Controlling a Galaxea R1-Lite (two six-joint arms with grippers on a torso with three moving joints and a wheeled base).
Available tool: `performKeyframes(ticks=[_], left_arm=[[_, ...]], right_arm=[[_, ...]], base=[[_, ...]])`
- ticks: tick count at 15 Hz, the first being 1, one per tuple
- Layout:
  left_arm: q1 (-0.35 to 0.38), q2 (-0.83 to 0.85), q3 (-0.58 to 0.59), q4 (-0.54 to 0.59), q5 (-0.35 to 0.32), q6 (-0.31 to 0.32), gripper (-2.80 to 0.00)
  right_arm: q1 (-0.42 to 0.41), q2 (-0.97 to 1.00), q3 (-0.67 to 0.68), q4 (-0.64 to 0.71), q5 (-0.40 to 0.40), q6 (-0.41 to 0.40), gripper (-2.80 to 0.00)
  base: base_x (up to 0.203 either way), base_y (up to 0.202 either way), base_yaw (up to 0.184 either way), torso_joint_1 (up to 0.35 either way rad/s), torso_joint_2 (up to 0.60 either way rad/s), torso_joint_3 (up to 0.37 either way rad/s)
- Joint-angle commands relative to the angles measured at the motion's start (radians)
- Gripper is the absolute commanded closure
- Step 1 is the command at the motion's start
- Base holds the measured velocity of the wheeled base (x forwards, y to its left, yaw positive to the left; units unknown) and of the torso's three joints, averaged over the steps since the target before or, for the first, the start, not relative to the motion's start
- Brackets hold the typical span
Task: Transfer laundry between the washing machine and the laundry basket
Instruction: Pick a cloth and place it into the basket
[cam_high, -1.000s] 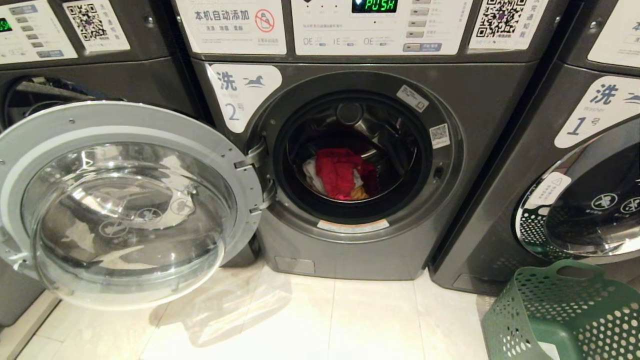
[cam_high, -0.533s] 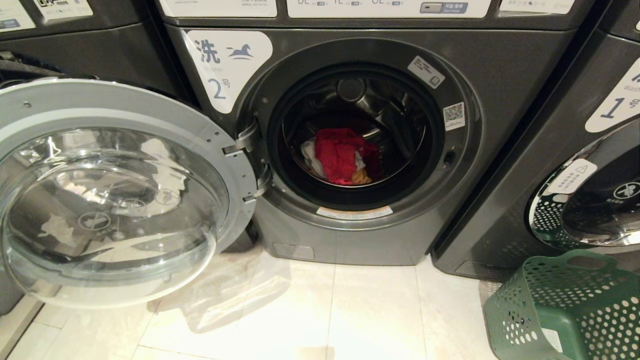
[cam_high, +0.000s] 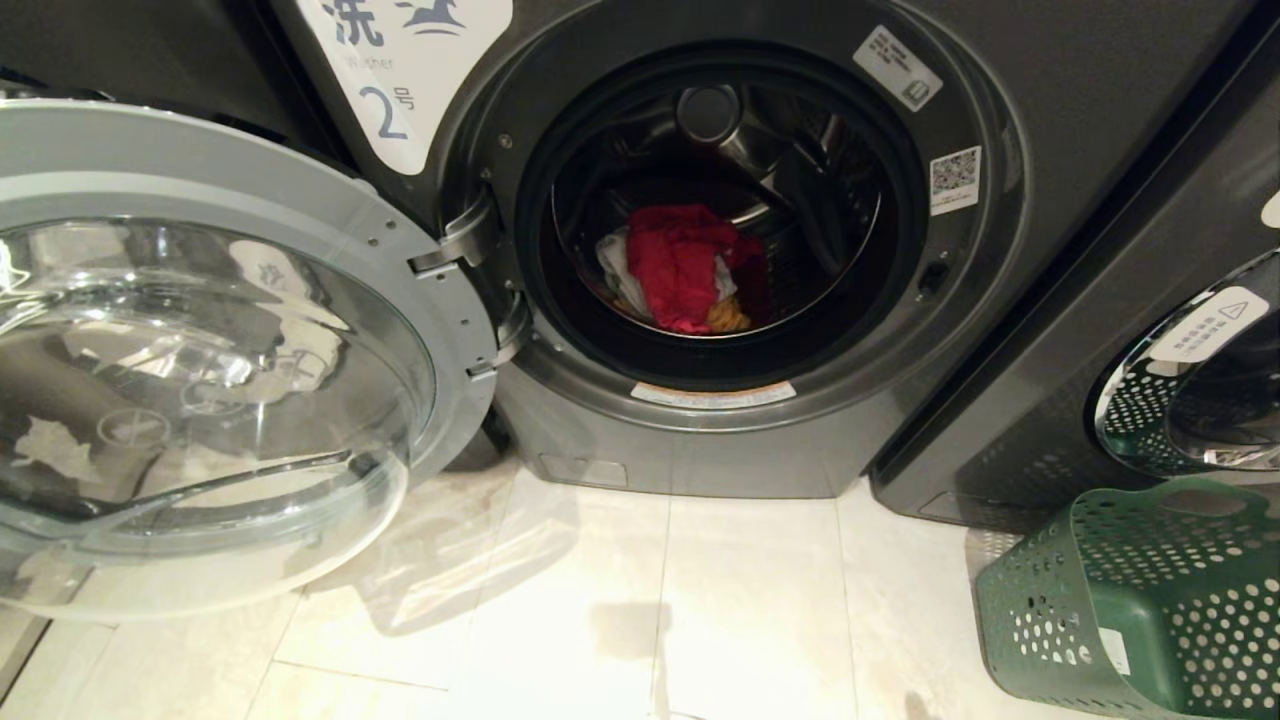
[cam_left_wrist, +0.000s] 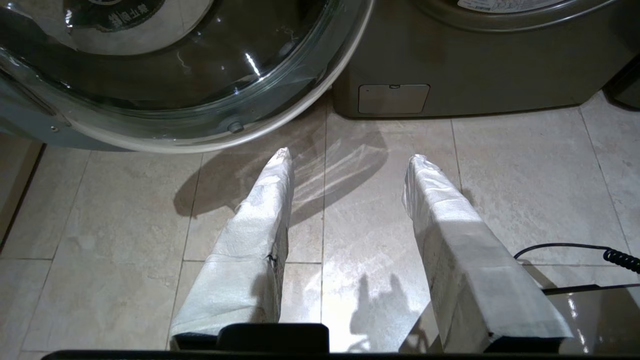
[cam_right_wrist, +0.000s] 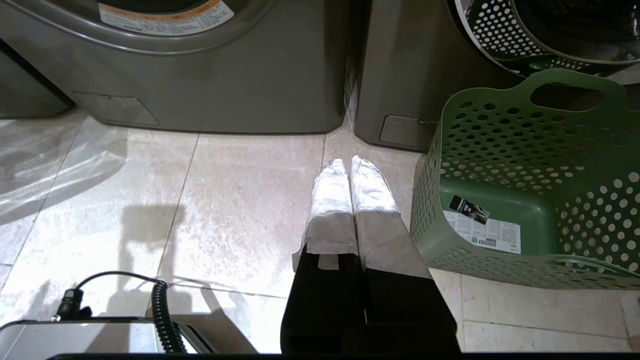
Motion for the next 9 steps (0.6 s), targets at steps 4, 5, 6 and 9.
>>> performKeyframes(ticks=[4, 5, 6, 9], left_arm=[[0.0, 0.001, 0.001, 0.002, 0.009, -0.004, 0.0], [0.0, 0.001, 0.001, 0.002, 0.009, -0.002, 0.0], [0.0, 0.001, 0.001, 0.002, 0.009, -0.003, 0.0], [0.0, 0.0, 0.001, 0.002, 0.011, -0.005, 0.0]], right_arm=[[0.0, 0.001, 0.0, -0.001, 0.0, -0.001, 0.0], [0.0, 0.001, 0.0, -0.001, 0.0, 0.001, 0.0], [0.0, 0.001, 0.0, -0.001, 0.0, 0.001, 0.0], [0.0, 0.001, 0.0, -0.001, 0.0, 0.001, 0.0]], base=[[0.0, 0.0, 0.0, 0.003, 0.0, -0.08], [0.0, 0.0, 0.0, 0.0, 0.0, 0.0], [0.0, 0.0, 0.0, 0.0, 0.0, 0.0], [0.05, 0.0, 0.0, -0.004, 0.0, 0.0]])
